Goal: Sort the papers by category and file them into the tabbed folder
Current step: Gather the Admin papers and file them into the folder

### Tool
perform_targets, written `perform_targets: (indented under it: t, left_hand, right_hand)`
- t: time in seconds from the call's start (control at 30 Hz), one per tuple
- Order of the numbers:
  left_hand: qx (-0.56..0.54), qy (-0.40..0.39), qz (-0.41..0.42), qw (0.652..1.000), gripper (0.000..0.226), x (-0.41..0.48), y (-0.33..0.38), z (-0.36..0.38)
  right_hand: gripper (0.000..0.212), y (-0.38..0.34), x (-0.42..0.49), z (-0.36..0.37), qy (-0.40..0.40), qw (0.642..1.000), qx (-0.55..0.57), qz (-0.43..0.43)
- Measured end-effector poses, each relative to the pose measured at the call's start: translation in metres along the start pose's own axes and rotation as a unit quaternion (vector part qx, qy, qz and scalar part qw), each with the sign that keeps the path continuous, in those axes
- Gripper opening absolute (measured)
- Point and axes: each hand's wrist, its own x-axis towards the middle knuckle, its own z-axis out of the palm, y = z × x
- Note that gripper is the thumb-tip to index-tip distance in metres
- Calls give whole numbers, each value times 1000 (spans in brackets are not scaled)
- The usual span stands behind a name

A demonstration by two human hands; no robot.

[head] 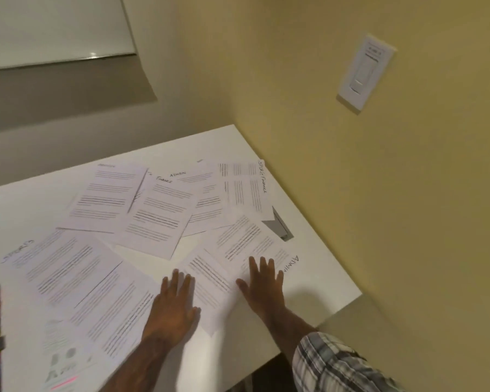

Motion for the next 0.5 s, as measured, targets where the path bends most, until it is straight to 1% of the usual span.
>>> perform_targets:
  t: [0.07,0.13,0.27,0.4,0.5]
  left_hand:
    - [39,-64,44,996,89,14,21,10]
    - [67,-117,74,988,82,20,48,8]
    - [104,-136,130,977,79,35,85,5]
    - [138,-179,125,966,79,47,96,9]
    - [148,-187,120,964,80,47,100,11]
  right_hand:
    - [79,24,5,2,7,1000,12,28]
    - [81,46,14,-1,6,998,22,50]
    - [92,80,34,-7,14,994,64,93]
    - [103,102,51,-11,1,991,77,112]
    - [106,108,57,-8,-11,990,89,110]
